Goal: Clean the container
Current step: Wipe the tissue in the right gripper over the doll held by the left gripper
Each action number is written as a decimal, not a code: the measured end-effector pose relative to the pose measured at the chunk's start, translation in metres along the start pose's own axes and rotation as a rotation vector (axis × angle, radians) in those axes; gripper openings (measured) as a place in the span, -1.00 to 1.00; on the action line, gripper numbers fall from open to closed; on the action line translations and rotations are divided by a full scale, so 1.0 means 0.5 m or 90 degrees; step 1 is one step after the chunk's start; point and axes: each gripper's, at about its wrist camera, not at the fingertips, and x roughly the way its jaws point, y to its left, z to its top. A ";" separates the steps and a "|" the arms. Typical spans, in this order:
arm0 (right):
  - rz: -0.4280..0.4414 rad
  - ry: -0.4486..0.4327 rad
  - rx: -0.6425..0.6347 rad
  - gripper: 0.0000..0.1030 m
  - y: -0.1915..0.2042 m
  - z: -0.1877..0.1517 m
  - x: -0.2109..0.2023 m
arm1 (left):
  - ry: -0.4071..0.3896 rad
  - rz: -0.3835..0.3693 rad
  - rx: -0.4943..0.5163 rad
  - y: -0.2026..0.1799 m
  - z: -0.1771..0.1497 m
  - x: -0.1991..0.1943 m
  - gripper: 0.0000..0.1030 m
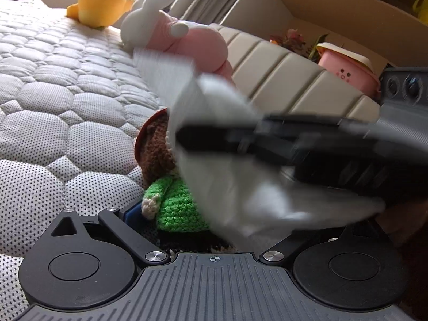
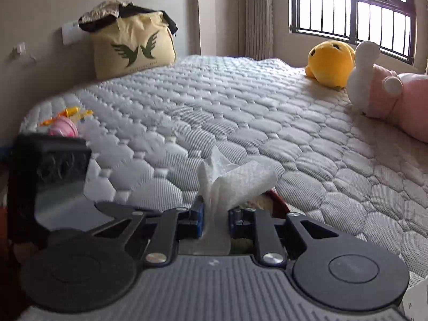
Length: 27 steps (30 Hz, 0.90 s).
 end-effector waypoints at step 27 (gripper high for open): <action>-0.025 -0.170 0.250 -0.53 -0.184 -0.173 -0.354 | 0.031 0.221 0.477 -0.244 -0.064 0.095 0.35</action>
